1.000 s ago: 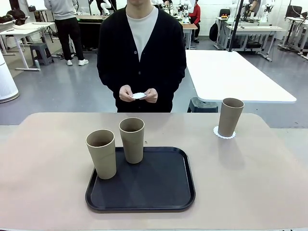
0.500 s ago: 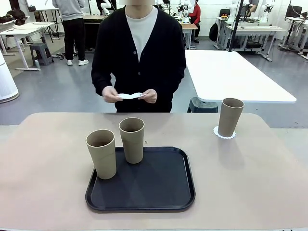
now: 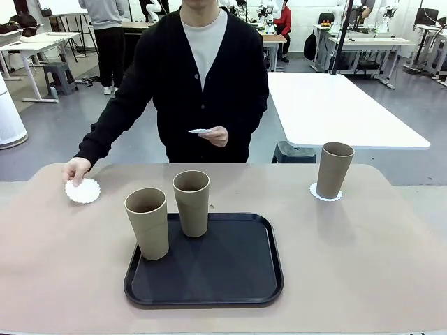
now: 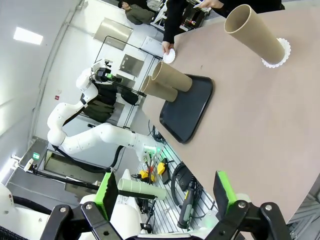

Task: Place coasters on the table and set cups on them.
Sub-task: Take one Reusable plastic cup from the Flat Tray and place it on a coaster set by the human.

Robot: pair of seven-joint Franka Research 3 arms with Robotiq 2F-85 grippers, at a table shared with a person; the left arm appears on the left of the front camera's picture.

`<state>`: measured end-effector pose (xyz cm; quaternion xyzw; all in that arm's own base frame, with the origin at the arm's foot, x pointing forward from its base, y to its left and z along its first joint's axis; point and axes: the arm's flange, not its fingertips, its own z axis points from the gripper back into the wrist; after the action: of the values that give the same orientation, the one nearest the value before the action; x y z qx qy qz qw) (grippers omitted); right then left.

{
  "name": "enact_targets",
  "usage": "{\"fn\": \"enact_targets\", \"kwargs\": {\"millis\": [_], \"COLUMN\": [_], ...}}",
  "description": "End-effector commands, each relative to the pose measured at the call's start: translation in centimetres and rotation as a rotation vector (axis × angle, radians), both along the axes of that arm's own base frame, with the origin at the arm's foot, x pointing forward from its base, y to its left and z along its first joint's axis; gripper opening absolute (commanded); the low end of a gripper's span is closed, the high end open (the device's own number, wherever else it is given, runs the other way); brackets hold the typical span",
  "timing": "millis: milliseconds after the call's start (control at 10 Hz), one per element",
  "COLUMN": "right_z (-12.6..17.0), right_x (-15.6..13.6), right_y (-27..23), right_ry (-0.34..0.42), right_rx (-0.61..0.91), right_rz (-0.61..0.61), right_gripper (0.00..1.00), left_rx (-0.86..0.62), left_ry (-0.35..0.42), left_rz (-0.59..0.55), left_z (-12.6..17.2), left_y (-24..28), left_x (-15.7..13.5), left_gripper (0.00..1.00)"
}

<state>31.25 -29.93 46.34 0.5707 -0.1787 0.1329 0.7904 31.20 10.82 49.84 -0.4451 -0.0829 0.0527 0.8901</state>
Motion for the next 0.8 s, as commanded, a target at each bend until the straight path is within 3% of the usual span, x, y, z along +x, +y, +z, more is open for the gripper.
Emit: {"fn": "enact_targets", "kwargs": {"millis": [0,700], "right_z": [0.00,0.00], "right_x": [-0.12,-0.12], "right_y": [-0.05,-0.05], "right_ry": [-0.006,-0.006], "right_rx": [0.004,0.004], "right_rz": [0.002,0.002], "right_gripper": [1.00,1.00], "left_rx": [-0.008,-0.008], "left_ry": [-0.003,-0.003], "left_rz": [0.004,0.004], "left_z": [0.04,0.04], "left_y": [0.00,0.00], "left_x": [0.03,0.03], "left_gripper": [1.00,1.00]}}
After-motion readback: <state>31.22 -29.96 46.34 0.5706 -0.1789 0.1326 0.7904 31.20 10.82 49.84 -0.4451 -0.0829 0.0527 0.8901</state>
